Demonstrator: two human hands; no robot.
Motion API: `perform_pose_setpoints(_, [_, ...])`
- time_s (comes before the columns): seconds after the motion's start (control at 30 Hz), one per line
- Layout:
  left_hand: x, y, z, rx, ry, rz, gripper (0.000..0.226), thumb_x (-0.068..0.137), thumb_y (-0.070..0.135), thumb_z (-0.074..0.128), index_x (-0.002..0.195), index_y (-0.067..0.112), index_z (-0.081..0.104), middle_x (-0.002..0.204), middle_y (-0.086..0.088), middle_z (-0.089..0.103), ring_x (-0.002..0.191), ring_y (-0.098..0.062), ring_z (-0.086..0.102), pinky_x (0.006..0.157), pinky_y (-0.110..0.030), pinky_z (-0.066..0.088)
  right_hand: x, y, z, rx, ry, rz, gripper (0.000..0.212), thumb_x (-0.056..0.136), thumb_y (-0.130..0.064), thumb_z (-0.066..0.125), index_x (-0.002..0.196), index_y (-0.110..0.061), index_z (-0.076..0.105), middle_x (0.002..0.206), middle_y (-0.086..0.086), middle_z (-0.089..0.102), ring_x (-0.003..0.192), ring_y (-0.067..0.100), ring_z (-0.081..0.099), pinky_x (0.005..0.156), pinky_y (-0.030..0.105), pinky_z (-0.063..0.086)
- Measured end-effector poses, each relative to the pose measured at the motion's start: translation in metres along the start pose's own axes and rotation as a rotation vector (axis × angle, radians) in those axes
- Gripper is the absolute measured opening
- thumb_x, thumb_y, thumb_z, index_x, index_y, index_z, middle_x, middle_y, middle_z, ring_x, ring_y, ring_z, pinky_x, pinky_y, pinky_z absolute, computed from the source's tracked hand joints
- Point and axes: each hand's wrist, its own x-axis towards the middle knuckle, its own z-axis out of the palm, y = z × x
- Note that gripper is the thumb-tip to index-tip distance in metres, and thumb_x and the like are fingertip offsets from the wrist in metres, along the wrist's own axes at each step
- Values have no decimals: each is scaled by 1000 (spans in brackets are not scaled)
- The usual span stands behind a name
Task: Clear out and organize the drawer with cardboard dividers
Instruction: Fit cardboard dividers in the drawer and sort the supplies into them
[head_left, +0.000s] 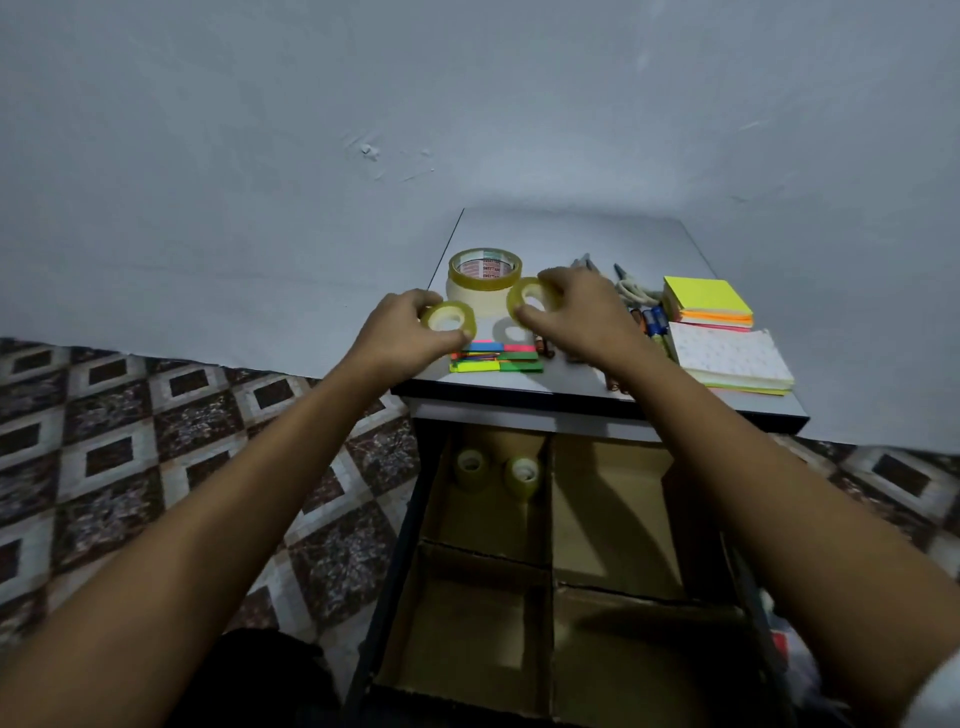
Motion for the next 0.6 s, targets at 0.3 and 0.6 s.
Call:
perform_pose_setpoints(0.3, [-83,-23,47,2,-231,97,46,77,33,74,119,21,58,106,3,52,100,-11,52,72,-16,39,-108,28,21,106,-75,109,62,86,-36,63,140,-15,41,125,2,44,111,13,45,90,19,35])
perform_pose_setpoints(0.6, [-83,-66,123,95,-357,-20,44,76,23,73,113,4,59,116,-13,52,107,-25,52,75,-19,33,-179,59,75,167,51,238,62,84,-24,68,138,-12,40,129,2,49,108,2,41,90,10,30])
